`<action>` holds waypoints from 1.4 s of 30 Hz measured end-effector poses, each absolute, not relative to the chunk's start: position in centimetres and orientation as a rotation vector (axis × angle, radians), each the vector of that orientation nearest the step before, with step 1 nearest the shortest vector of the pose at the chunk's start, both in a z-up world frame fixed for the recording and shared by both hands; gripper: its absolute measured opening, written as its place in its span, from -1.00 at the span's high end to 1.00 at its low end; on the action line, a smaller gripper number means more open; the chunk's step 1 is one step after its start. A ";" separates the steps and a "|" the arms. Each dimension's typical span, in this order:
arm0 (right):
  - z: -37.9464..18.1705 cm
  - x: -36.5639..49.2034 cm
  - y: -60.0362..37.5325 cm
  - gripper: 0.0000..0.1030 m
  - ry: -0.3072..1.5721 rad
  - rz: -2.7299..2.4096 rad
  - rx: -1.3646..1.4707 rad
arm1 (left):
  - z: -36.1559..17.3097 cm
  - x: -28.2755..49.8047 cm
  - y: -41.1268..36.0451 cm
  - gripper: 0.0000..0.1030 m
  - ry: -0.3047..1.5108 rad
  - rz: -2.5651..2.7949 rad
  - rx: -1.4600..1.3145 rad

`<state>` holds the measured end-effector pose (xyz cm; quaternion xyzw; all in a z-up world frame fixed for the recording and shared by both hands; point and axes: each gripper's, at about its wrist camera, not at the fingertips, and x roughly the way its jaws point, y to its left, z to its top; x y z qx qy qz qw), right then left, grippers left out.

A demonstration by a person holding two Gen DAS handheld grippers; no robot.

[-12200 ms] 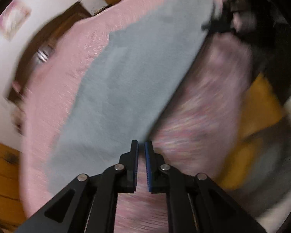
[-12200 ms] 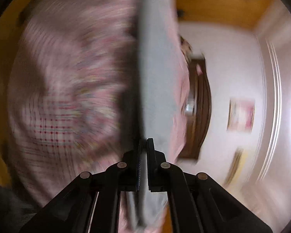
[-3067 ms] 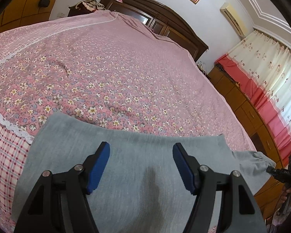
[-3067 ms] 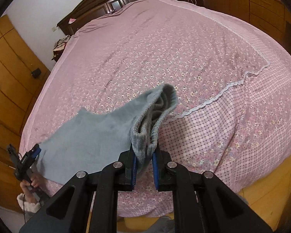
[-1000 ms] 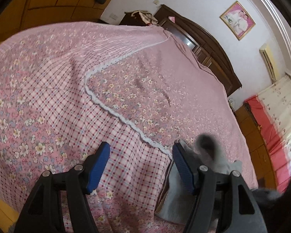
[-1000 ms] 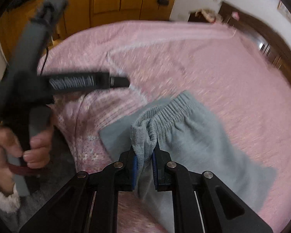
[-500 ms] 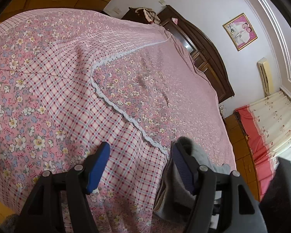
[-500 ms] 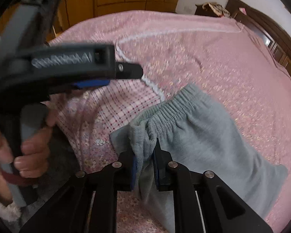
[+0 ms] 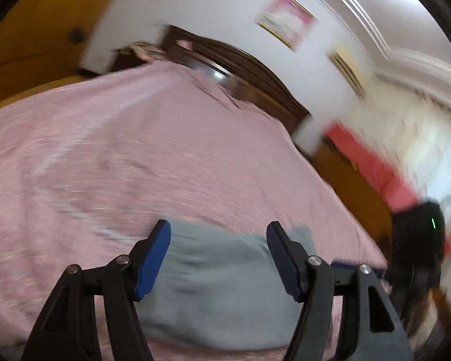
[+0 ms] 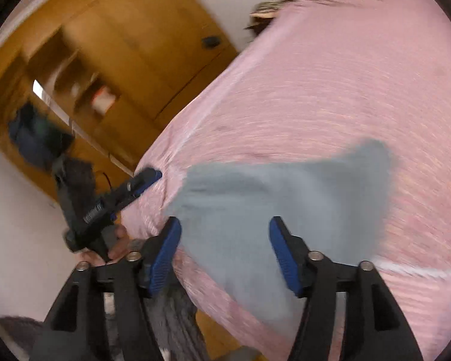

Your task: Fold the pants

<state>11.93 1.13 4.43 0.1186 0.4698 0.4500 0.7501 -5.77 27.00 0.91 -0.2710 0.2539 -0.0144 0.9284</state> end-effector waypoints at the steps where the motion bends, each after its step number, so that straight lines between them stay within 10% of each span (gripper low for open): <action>1: 3.5 13.0 -1.4 -0.32 1.046 0.973 0.328 | 0.4 -4.5 25.9 -0.35 0.552 -0.068 -0.560; 4: -0.5 15.3 -4.9 -0.33 1.165 0.906 0.413 | -2.5 -1.4 24.3 -0.33 0.683 -0.079 -0.570; 7: -5.0 16.8 -4.6 -0.32 1.273 0.847 0.328 | -5.1 -0.6 24.6 0.12 0.768 0.016 -0.531; 13: -6.3 19.3 -3.3 -0.32 1.222 1.047 0.495 | -5.6 -1.7 26.1 0.13 0.737 -0.012 -0.628; 15: -6.4 20.0 -1.9 -0.02 1.224 1.077 0.459 | -5.5 -1.6 25.7 0.12 0.739 0.004 -0.601; 16: -6.5 20.4 -1.1 0.71 1.245 1.056 0.396 | -5.4 -1.4 25.3 0.08 0.739 0.012 -0.585; 20: -4.2 19.6 -1.1 0.78 1.236 1.055 0.336 | -4.4 -0.4 23.3 -0.10 0.744 -0.027 -0.575; 29: -4.2 22.1 -17.7 0.73 1.302 0.796 0.410 | -3.6 6.7 10.8 -0.12 0.815 -0.228 -0.478; 42: -0.6 19.7 -23.4 -0.02 1.039 0.782 0.574 | 1.4 5.8 4.1 -0.16 0.762 -0.176 -0.147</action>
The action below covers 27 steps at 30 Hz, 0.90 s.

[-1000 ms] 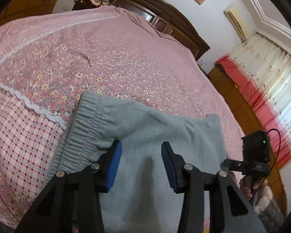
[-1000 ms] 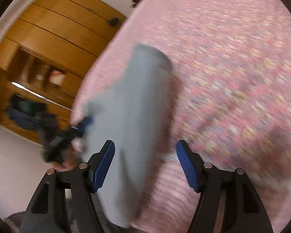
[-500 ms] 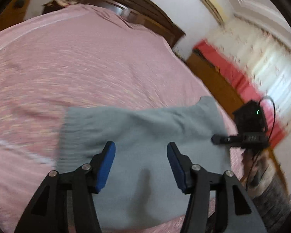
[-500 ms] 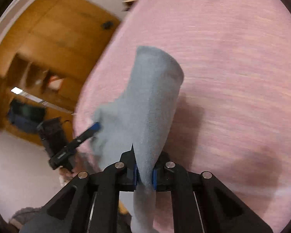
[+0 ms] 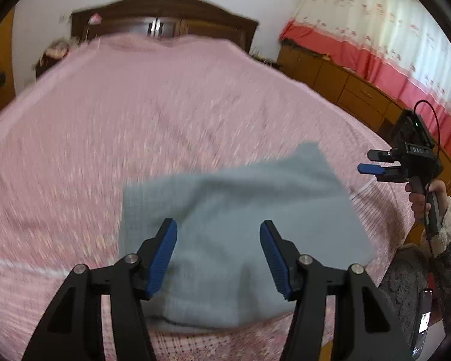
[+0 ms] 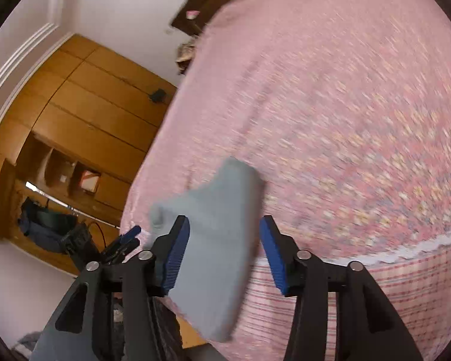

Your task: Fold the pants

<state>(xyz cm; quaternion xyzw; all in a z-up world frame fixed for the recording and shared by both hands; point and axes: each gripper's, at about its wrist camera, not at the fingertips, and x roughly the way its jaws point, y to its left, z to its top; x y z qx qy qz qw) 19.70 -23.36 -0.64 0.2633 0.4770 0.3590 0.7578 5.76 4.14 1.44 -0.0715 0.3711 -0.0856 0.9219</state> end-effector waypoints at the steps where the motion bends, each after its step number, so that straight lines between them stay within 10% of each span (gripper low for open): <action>1: -0.1 19.3 -22.0 -0.02 1.032 0.793 0.554 | 2.4 6.2 3.8 -0.16 0.752 -0.195 -0.141; 27: 1.3 16.9 -14.8 0.17 1.021 0.852 0.224 | 0.3 11.9 -0.2 0.13 0.756 -0.208 -0.092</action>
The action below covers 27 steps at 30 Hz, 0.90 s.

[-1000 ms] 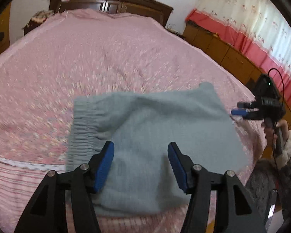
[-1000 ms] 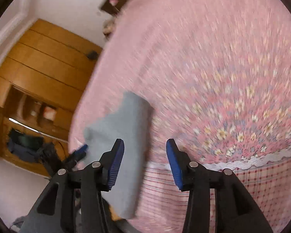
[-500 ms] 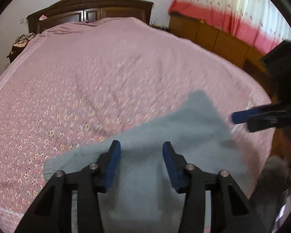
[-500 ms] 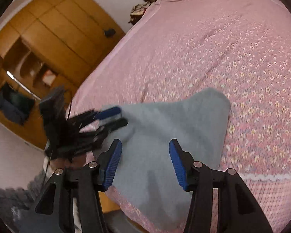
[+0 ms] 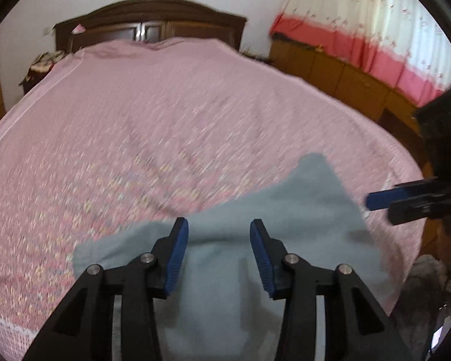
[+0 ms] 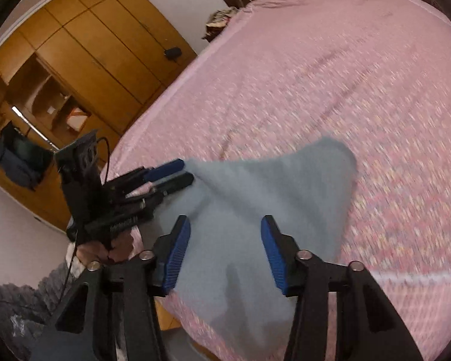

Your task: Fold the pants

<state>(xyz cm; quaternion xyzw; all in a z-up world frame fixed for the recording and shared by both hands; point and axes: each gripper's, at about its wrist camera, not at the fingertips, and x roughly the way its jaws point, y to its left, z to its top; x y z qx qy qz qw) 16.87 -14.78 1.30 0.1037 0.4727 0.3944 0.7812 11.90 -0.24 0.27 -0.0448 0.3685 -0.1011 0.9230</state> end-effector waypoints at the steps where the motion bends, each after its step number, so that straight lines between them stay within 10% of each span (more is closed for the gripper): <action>1: 1.3 17.2 -14.4 0.56 1.011 0.849 0.212 | 0.3 12.2 -0.5 0.13 0.753 -0.220 -0.090; 3: 0.8 17.8 -13.1 0.92 1.003 0.823 0.110 | -0.3 13.1 -0.9 0.13 0.779 -0.221 -0.078; 27: -5.0 22.7 -10.7 1.00 1.187 0.619 0.037 | -4.2 17.1 -3.7 0.14 0.896 -0.209 -0.037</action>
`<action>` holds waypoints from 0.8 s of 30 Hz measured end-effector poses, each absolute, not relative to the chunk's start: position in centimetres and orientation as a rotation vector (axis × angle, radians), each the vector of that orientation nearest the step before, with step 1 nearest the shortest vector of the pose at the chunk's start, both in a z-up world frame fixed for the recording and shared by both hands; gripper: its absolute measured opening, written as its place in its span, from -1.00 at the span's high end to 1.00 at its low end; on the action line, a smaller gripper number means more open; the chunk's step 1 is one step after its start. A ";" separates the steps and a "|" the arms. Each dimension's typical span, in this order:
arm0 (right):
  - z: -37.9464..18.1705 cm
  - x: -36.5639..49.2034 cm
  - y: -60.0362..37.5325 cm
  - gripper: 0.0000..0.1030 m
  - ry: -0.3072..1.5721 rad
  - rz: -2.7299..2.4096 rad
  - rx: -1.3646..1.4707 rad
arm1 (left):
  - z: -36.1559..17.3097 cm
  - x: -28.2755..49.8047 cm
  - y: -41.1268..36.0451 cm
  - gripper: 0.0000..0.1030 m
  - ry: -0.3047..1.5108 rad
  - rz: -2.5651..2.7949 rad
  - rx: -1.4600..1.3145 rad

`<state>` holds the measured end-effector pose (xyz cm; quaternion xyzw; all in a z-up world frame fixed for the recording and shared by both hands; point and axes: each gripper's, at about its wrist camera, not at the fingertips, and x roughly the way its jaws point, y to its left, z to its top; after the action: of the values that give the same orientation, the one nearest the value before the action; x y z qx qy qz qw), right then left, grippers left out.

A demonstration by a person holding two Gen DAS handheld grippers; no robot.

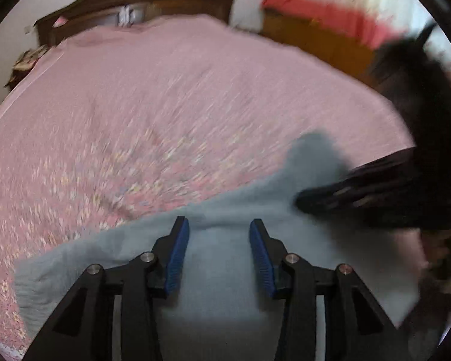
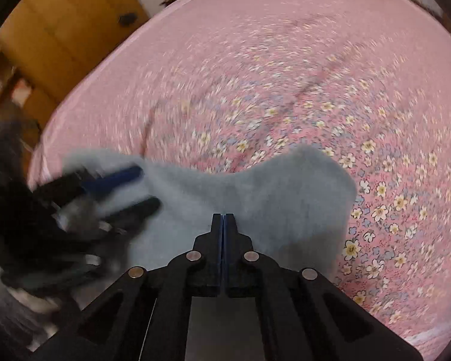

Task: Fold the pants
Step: 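Open both tools and lay the folded sweatpants flat on the bed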

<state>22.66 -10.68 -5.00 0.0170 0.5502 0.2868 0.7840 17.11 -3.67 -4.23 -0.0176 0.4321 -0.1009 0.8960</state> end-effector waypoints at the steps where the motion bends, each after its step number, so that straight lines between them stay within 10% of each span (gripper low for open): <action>1: -4.6 22.6 -10.8 1.00 1.182 0.622 0.041 | -4.1 17.0 -3.5 0.14 0.882 -0.210 -0.057; 24: -1.6 5.5 -1.4 0.93 0.759 0.010 0.116 | -2.6 7.0 1.4 -0.07 0.820 -0.213 -0.106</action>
<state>5.53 -1.39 -1.56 0.0567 0.3704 0.0049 0.9271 7.00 1.38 -2.56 -0.0514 0.3977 -0.1033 0.9103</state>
